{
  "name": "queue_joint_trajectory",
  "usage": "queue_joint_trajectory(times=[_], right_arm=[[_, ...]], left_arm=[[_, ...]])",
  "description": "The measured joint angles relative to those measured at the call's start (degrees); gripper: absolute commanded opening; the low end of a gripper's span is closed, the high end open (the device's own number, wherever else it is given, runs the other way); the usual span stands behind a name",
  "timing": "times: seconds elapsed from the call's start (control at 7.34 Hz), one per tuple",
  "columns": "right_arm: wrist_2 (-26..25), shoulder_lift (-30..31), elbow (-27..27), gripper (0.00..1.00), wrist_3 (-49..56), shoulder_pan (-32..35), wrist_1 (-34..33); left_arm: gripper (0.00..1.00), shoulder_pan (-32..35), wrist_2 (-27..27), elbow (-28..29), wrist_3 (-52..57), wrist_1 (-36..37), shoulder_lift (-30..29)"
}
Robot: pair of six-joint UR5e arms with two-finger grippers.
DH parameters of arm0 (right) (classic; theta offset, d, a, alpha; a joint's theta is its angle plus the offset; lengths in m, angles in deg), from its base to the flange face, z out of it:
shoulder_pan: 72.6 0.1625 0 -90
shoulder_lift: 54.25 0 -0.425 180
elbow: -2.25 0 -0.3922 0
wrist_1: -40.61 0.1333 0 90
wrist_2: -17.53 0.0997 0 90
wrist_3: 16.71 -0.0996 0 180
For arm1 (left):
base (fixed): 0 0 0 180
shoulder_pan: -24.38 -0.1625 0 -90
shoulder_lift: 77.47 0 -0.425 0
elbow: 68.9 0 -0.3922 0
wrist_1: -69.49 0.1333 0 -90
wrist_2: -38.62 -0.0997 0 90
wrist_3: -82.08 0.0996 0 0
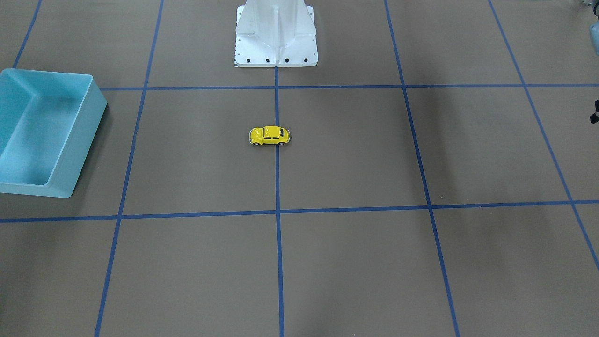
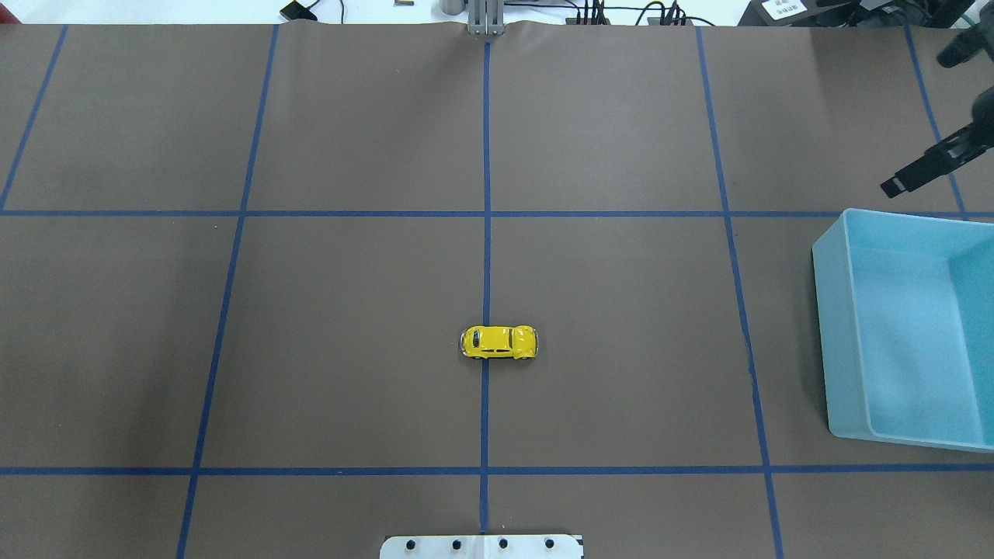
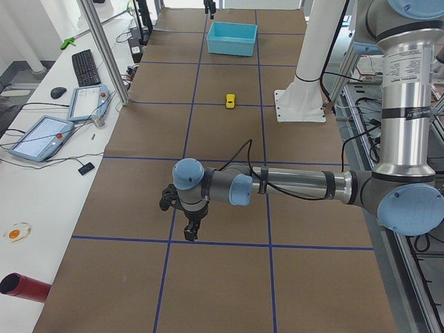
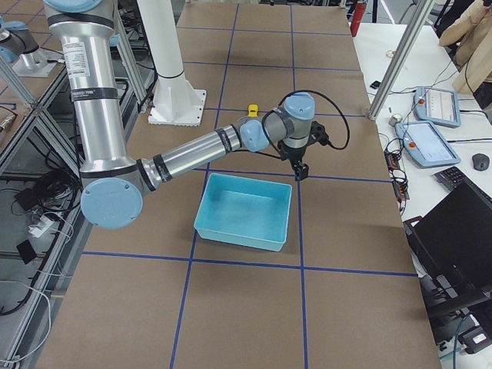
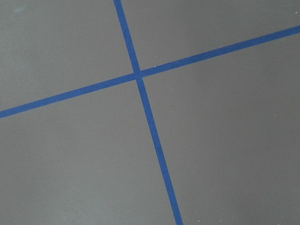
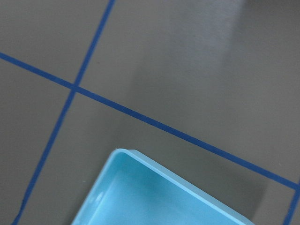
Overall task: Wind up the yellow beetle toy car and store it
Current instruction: 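Swing the right arm from beside the bin toward the yellow car, then lower the open right gripper over the yellow car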
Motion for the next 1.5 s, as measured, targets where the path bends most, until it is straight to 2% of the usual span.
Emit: queue_joint_trajectory(times=[0.41, 0.68, 0.95, 1.09, 1.5], right_arm=[[-5.2, -8.1, 1.45, 1.0, -0.84, -14.76, -0.05], [-8.09, -10.32, 5.97, 1.0, -2.6, -23.2, -0.2], [-14.44, -12.16, 8.51, 1.0, -2.93, -31.56, -0.28], [-17.31, -12.94, 9.3, 1.0, -2.79, -35.02, -0.23], [-21.53, -15.33, 9.54, 1.0, -2.24, -42.3, -0.3]], left_arm=[[1.0, 0.03, -0.01, 1.39, 0.12, 0.18, -0.05], [1.0, 0.09, 0.07, 1.53, 0.07, 0.18, -0.01], [1.0, 0.46, 0.08, 1.73, 0.04, 0.44, 0.03], [1.0, 0.94, 0.06, 1.81, 0.06, 0.56, 0.12], [1.0, 1.99, 0.1, 1.93, 0.07, 0.7, 0.27]])
